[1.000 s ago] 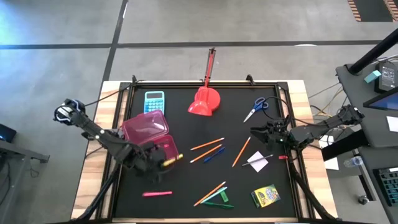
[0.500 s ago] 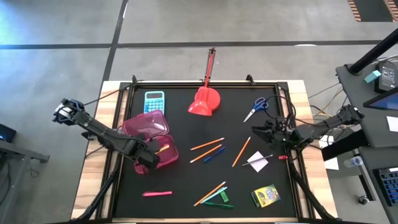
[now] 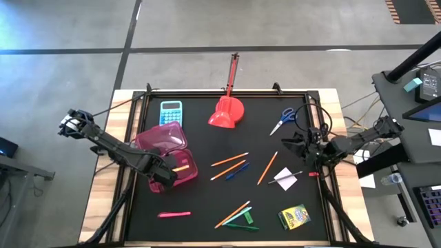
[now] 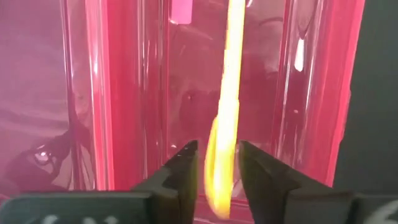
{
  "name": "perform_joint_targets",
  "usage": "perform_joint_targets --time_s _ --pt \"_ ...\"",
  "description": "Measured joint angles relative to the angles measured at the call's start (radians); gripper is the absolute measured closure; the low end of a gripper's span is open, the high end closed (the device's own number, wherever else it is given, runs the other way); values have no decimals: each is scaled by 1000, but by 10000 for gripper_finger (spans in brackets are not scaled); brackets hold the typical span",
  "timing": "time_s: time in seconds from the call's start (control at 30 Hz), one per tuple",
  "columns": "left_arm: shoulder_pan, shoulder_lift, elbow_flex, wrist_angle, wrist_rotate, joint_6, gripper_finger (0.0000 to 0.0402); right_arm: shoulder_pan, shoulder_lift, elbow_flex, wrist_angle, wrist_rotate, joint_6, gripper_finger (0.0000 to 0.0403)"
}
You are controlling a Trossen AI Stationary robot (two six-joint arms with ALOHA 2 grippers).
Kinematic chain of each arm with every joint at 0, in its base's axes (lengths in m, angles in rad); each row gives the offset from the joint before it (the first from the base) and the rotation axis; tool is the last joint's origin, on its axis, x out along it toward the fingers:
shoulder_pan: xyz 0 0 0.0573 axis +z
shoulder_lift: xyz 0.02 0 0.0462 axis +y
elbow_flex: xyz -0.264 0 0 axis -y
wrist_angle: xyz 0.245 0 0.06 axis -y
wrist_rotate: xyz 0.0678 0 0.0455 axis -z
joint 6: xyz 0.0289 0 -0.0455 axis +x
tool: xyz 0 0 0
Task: Pack school essentials
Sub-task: Put the yellow pen into the red supply box, then put the blue scissors into the red supply box
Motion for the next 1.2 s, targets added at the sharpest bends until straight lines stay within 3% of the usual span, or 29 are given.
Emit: perform_joint_targets --time_s 0.27,0.43,0.8,1.2 --pt "1 1 -1 -1 -1 1 244 0 0 0 1 -2 155 268" --pt "2 -3 12 -1 0 0 242 0 -1 0 6 62 179 268" --pt "2 -5 30 155 -1 0 242 0 -1 0 52 66 235 268" --pt "24 -12 36 241 -21 25 242 0 6 0 60 154 308 268"
